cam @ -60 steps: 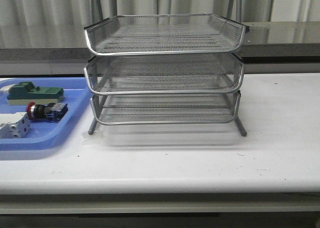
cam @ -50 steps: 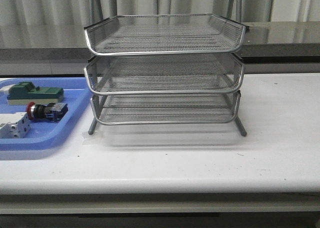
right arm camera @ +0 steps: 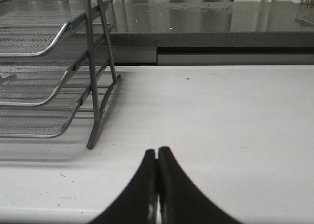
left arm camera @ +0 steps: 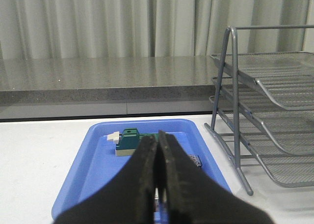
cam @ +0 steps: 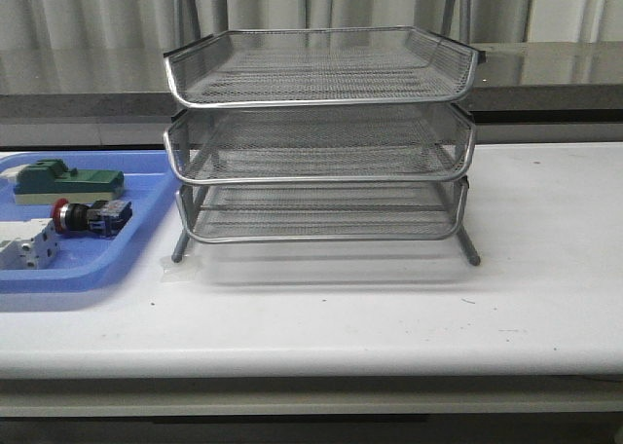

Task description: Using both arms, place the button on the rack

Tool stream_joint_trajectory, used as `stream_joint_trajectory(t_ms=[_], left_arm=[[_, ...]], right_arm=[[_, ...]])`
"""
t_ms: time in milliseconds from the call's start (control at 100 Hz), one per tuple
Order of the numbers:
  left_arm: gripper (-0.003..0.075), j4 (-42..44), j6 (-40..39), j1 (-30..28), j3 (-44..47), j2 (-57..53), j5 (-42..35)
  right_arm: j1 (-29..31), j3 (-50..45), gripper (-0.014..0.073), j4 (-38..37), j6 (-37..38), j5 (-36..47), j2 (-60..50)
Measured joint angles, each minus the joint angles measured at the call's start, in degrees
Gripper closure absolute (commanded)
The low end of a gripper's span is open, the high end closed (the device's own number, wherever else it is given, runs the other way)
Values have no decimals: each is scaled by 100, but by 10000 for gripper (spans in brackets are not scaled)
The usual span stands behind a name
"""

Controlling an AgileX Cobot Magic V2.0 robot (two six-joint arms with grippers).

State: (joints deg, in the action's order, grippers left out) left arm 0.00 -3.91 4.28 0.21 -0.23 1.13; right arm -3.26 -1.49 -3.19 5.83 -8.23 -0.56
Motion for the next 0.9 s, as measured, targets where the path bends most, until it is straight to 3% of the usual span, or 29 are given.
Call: stream_joint_trajectory(t_ms=[440, 710, 900], left_arm=[[741, 0, 0, 0, 0, 0, 0], [741, 0, 0, 0, 0, 0, 0], [741, 0, 0, 0, 0, 0, 0]], right_arm=[[0, 0, 693, 104, 0, 374, 0], [0, 900, 693, 285, 0, -705, 19], [0, 1802, 693, 616, 0, -1493, 716]])
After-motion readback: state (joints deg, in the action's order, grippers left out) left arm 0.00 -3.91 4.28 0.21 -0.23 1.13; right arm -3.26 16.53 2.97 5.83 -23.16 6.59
